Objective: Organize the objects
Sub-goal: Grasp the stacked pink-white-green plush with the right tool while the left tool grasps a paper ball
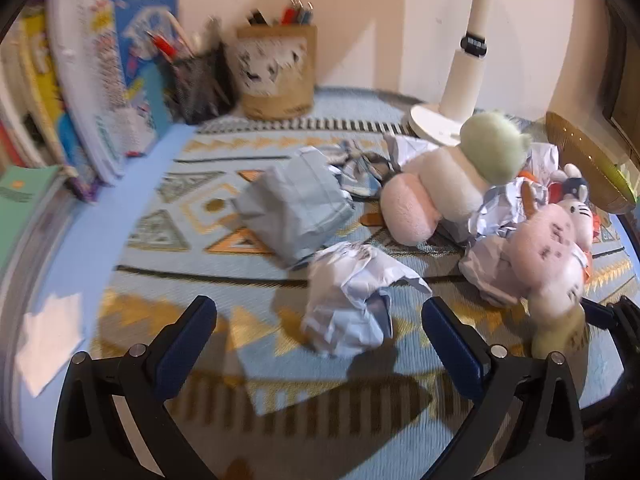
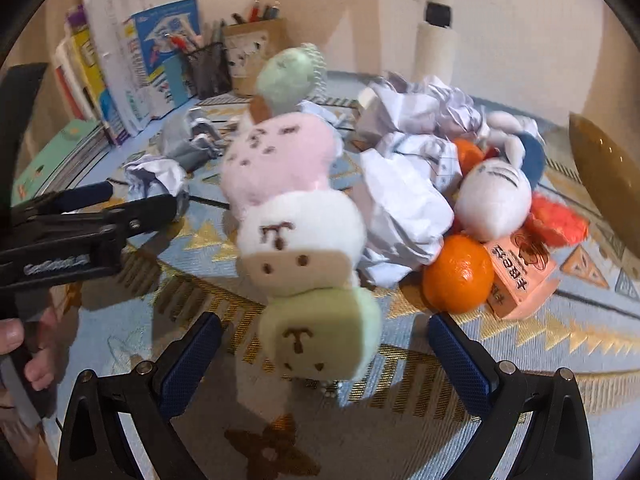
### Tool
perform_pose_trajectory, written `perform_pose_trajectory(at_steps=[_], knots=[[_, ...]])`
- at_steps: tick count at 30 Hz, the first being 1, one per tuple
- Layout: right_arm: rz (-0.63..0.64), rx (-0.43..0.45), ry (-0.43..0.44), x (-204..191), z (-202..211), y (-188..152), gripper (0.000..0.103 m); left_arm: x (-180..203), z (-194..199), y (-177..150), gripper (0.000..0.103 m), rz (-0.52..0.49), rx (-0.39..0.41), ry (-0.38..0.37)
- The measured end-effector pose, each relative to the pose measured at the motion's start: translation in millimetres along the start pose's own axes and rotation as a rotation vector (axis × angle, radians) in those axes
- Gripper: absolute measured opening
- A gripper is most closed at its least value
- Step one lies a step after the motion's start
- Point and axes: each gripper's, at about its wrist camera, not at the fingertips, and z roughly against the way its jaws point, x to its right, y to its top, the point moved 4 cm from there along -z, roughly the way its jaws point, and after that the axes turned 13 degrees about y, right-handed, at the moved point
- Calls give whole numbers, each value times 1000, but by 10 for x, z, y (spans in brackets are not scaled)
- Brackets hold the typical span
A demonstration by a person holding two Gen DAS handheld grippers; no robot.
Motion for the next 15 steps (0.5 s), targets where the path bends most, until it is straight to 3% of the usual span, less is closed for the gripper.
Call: perform_pose_trajectory(at_steps=[1, 2, 3, 5, 15], knots=[[-7, 15, 5, 18, 32, 4, 86, 35, -70, -4, 84, -11, -15, -18], [-8, 32, 22, 14, 57, 0, 54, 46, -105, -3, 79, -23, -21, 8], [-5, 55, 47, 6, 102, 2, 41, 49, -48, 4, 35, -25, 4, 18], [0, 86, 80, -5, 158, 5, 42, 51, 24, -7, 36, -17, 29, -14], [20, 270, 197, -93, 507, 26, 42, -111, 237, -5, 36, 71, 125, -26]])
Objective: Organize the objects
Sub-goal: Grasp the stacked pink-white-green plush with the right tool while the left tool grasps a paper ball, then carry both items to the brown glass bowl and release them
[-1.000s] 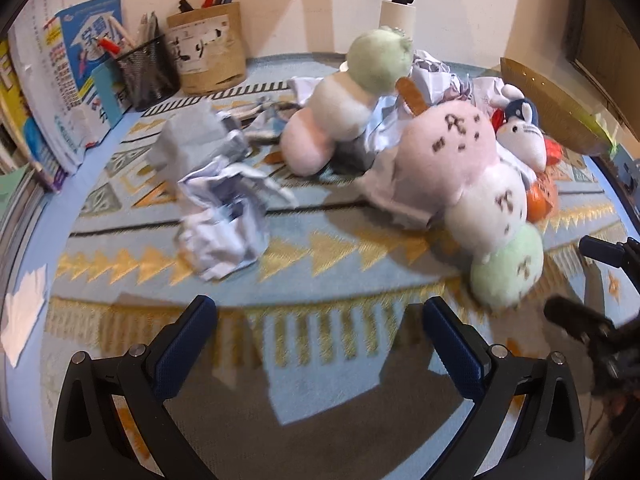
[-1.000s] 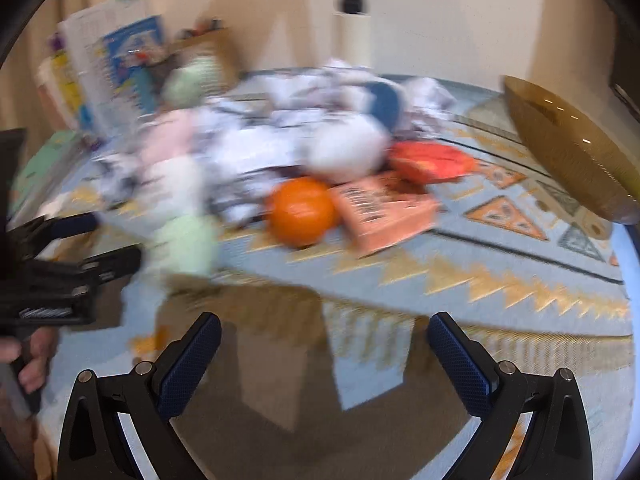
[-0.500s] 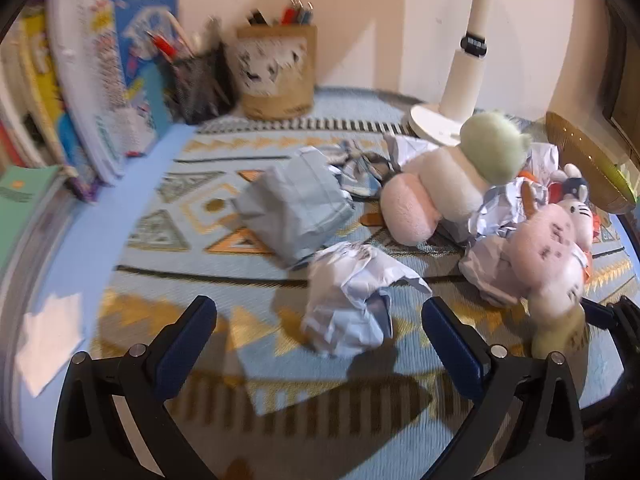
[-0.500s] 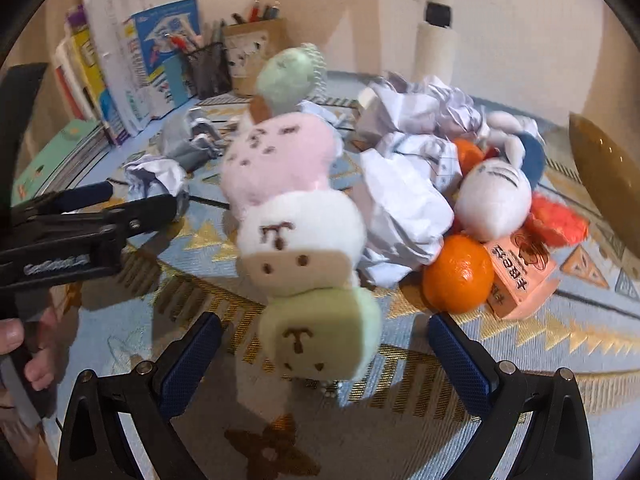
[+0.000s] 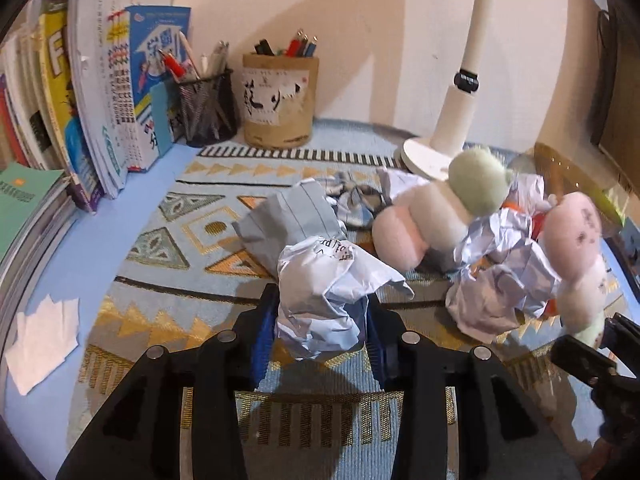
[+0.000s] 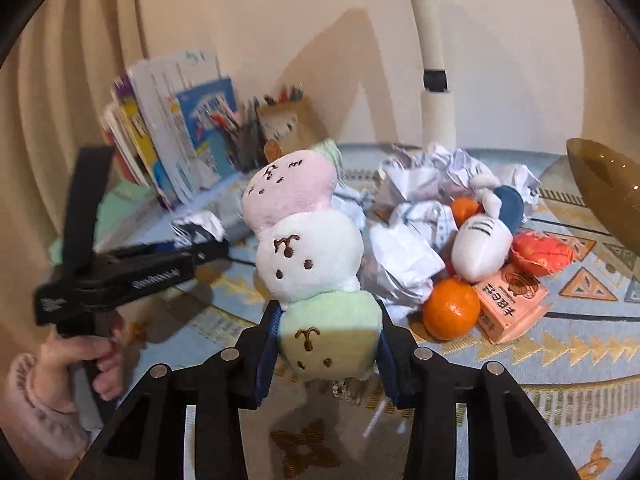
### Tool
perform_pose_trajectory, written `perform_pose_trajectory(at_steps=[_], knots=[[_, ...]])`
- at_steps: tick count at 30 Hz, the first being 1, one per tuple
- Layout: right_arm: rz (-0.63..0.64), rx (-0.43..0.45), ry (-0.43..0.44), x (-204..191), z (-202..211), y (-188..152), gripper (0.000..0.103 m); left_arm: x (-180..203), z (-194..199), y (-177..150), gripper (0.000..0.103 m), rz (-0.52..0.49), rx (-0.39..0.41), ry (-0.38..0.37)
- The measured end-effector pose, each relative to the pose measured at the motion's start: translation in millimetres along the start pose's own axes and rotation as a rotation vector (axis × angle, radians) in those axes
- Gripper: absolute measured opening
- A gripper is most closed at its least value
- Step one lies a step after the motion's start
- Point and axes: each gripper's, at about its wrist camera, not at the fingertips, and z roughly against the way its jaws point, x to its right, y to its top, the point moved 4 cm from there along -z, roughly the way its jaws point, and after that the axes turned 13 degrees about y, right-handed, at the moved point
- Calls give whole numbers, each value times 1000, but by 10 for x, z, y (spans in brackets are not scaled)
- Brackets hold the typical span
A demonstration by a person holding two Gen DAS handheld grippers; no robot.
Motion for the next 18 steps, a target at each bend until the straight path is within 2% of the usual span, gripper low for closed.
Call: perform_pose_trajectory(at_steps=[3, 7, 11, 13, 16, 18], knots=[[-52, 34, 56, 64, 83, 16, 42, 10, 29, 48, 36, -5, 21, -2], [-162, 67, 153, 296, 343, 227, 42, 232, 277, 365, 36, -16, 51, -75], [-154, 125, 100, 715, 885, 744, 42, 708, 507, 910, 36, -72, 131, -105], [-174, 148, 59, 1048, 1133, 1019, 42, 1078, 513, 1206, 36, -79, 140, -171], [-187, 163, -54, 1559, 1441, 1345, 42, 1750, 432, 1539, 37, -130, 153, -252], [-205, 161, -117, 1873, 1581, 1490, 42, 2183, 338, 1674, 37, -164, 146, -309]])
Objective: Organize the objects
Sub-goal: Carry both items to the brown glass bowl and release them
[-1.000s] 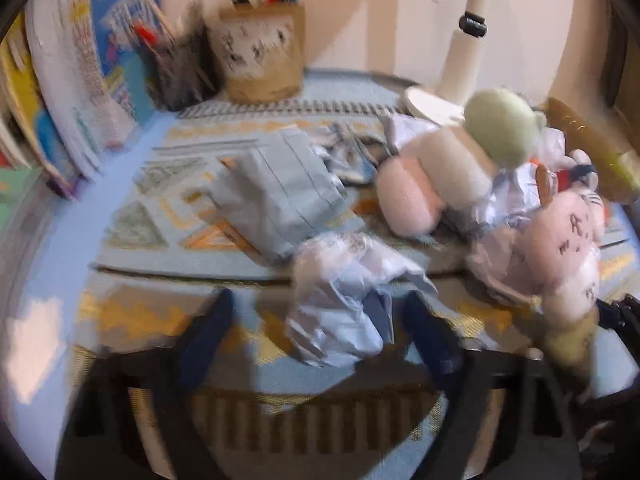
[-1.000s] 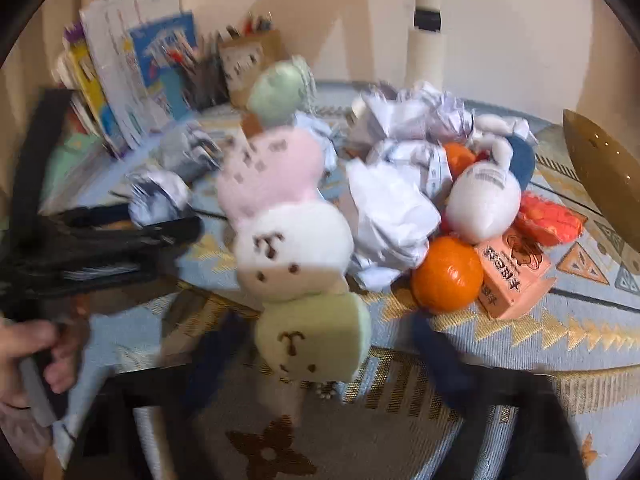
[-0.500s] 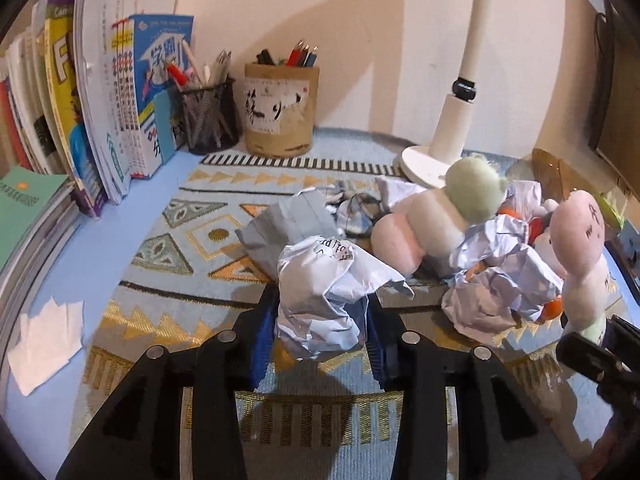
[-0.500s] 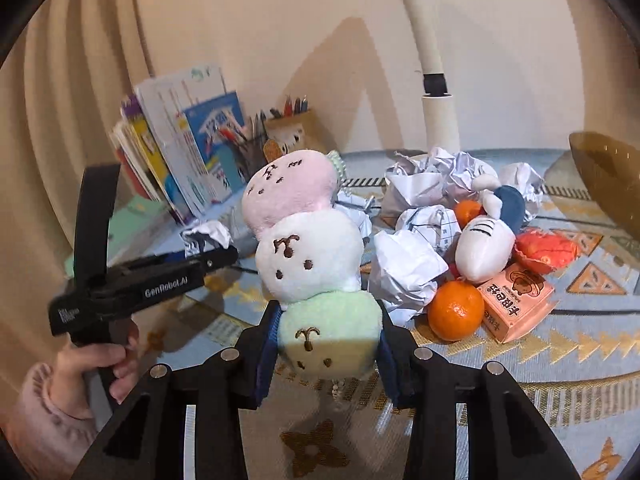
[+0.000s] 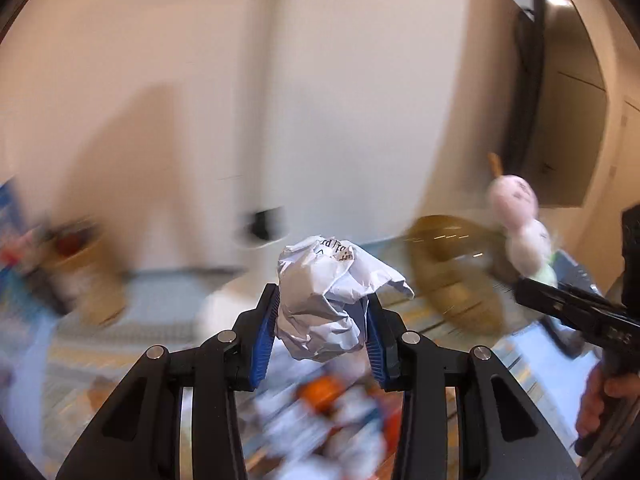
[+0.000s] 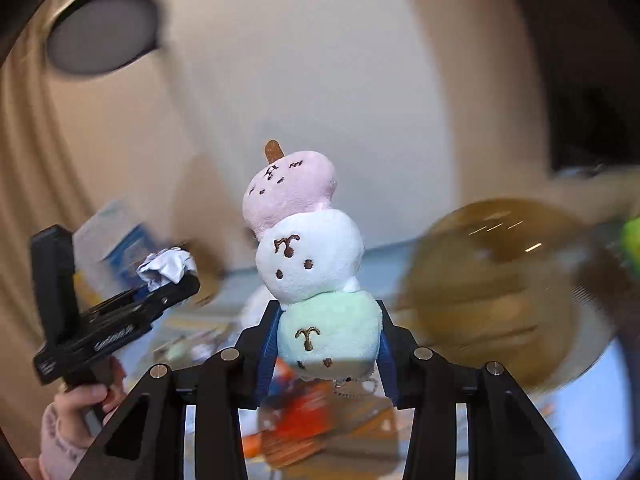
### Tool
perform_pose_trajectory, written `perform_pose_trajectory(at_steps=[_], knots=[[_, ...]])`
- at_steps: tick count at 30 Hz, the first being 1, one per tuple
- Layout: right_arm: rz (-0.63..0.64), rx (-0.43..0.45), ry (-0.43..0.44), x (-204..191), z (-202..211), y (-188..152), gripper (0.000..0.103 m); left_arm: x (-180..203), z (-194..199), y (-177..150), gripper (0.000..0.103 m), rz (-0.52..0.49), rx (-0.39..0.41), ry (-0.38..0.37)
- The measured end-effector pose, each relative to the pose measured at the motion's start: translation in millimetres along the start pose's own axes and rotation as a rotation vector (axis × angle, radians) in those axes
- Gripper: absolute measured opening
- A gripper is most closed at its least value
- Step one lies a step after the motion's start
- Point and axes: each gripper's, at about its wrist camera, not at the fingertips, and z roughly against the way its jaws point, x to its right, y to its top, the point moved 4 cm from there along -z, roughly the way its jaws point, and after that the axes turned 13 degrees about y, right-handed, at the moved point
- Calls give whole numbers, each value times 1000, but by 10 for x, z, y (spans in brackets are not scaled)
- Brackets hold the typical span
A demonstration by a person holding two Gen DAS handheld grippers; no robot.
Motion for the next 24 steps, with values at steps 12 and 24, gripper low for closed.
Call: perform_pose_trajectory(at_steps=[12, 24], knots=[[-213, -124, -220, 1438, 11, 254, 85, 1683, -1217, 70, 60, -168, -120, -119], [-293, -53, -225, 1232, 447, 289, 103, 1532, -648, -6, 102, -174, -68, -172]])
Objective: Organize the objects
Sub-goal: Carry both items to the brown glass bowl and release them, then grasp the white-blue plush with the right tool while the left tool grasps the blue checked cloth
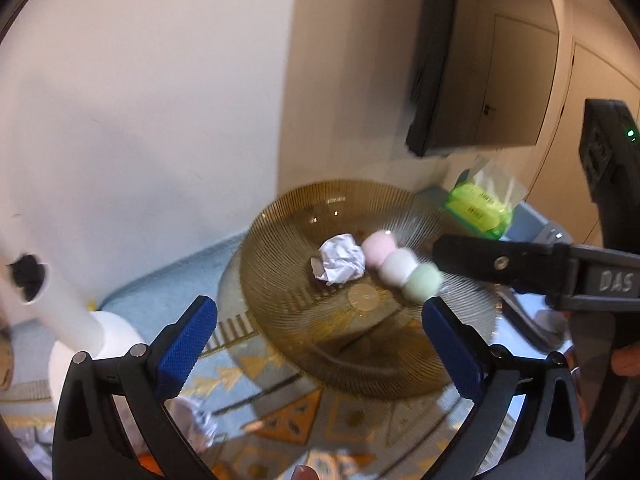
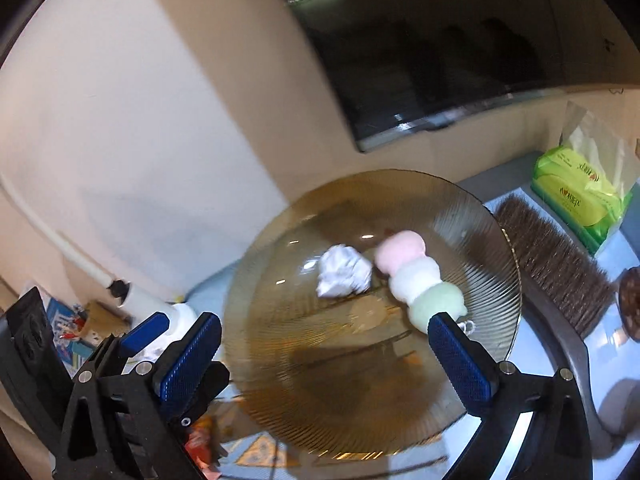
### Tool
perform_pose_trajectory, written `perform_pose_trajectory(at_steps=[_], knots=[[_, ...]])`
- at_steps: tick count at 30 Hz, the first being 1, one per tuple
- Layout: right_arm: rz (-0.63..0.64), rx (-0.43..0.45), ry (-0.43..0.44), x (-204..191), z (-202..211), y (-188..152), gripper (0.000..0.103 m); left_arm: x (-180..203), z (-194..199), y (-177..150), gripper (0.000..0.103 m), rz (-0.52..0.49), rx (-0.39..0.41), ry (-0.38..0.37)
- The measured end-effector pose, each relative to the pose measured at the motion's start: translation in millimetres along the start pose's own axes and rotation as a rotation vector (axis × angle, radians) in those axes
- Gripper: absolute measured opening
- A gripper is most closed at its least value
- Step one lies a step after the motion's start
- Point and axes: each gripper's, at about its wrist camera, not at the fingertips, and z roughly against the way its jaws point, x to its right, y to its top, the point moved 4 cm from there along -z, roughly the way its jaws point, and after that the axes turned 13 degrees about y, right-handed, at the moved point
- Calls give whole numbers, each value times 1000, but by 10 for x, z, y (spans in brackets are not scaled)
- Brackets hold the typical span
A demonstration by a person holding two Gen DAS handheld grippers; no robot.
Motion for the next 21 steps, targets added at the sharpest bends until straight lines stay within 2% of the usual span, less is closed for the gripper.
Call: perform_pose_trajectory(at_steps=[2, 6, 11, 15, 18, 21], knots=[[21, 5, 3, -180, 9, -50, 103, -50, 234, 26, 102, 12, 23, 11], [53, 23, 23, -686, 33, -128, 103, -392, 773, 51, 102, 45, 71, 47], [103, 24, 59, -1295, 59, -315, 103, -1059, 1343, -94, 102, 70, 121, 192], [166, -17, 79, -1614, -166, -659, 103, -1735, 1617, -452, 102, 83, 85, 304], [177, -58, 83, -1567, -461, -943, 103, -2206, 1658, -902, 102, 111, 39, 379], [189, -88, 102, -1503, -756, -1279, 103, -2564, 1580, -1345, 102, 160, -25, 407]])
